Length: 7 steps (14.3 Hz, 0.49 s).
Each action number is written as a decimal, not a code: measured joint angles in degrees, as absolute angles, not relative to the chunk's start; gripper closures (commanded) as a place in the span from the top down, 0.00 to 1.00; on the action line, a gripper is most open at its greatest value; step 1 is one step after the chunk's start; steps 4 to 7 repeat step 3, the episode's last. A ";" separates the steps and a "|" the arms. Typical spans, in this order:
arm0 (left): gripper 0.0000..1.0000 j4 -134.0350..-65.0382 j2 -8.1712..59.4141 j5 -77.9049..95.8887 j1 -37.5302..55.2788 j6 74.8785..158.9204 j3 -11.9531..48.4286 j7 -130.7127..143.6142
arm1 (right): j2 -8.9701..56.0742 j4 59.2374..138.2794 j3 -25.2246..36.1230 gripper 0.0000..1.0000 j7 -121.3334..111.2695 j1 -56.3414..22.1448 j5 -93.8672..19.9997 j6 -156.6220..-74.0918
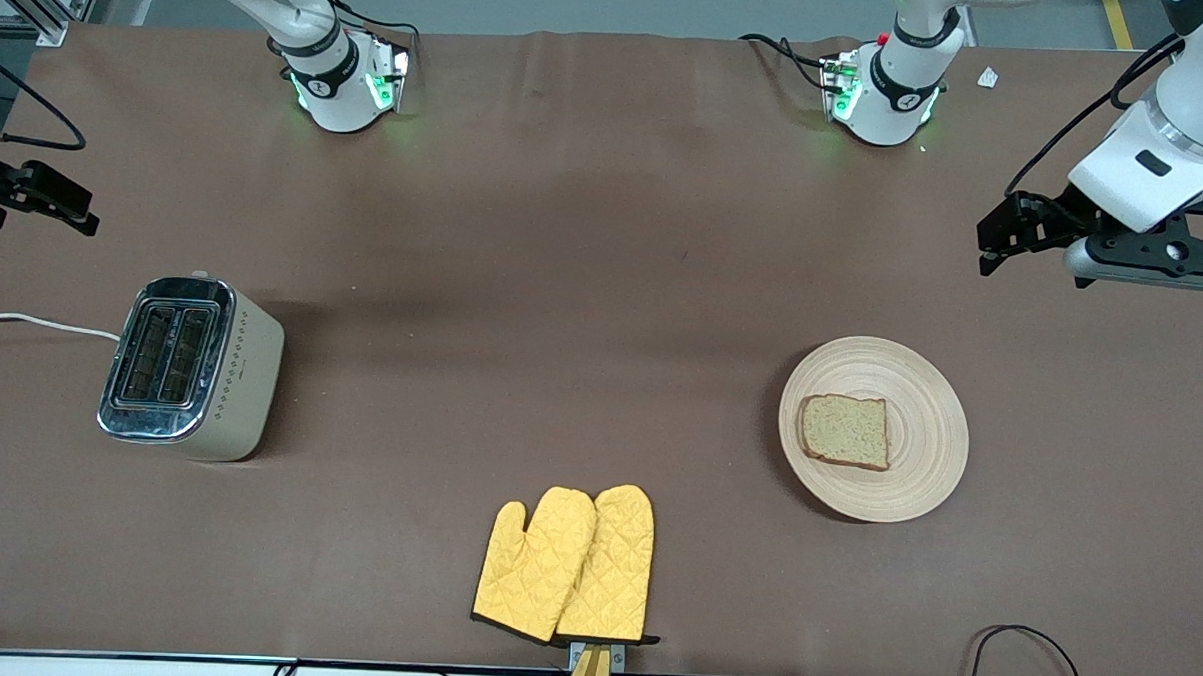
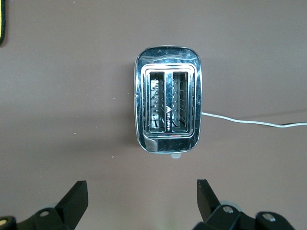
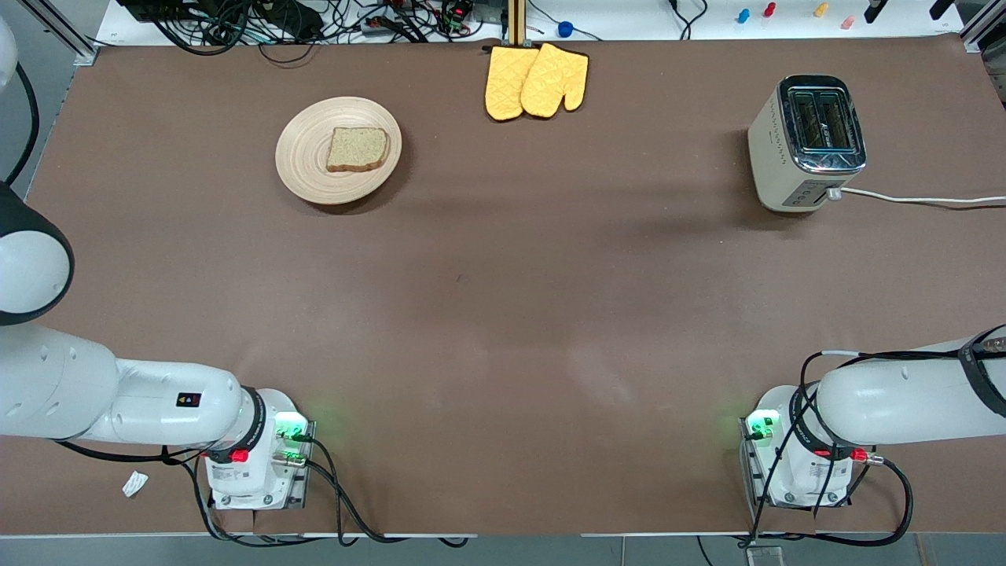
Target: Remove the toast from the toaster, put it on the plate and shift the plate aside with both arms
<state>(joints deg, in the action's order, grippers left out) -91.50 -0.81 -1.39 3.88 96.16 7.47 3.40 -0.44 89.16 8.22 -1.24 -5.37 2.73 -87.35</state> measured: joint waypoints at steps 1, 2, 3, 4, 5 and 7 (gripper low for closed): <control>1.00 -91.38 -0.81 -1.40 3.85 96.15 7.44 3.40 | -0.45 89.17 8.21 1.00 -1.24 -5.54 2.69 -87.55; 1.00 -91.24 -0.81 -1.40 3.85 96.05 7.42 3.40 | -0.44 89.20 8.21 1.00 -1.23 -5.70 2.61 -87.93; 1.00 -91.09 -0.81 -1.40 3.84 95.86 7.38 3.40 | -0.43 89.33 8.21 1.00 -1.17 -5.82 2.28 -88.12; 1.00 -91.09 -0.81 -1.40 3.84 95.86 7.38 3.40 | -0.43 89.33 8.21 1.00 -1.17 -5.82 2.28 -88.12; 1.00 -91.09 -0.81 -1.40 3.84 95.86 7.38 3.40 | -0.43 89.33 8.21 1.00 -1.17 -5.82 2.28 -88.12; 1.00 -91.09 -0.81 -1.40 3.84 95.86 7.38 3.40 | -0.43 89.33 8.21 1.00 -1.17 -5.82 2.28 -88.12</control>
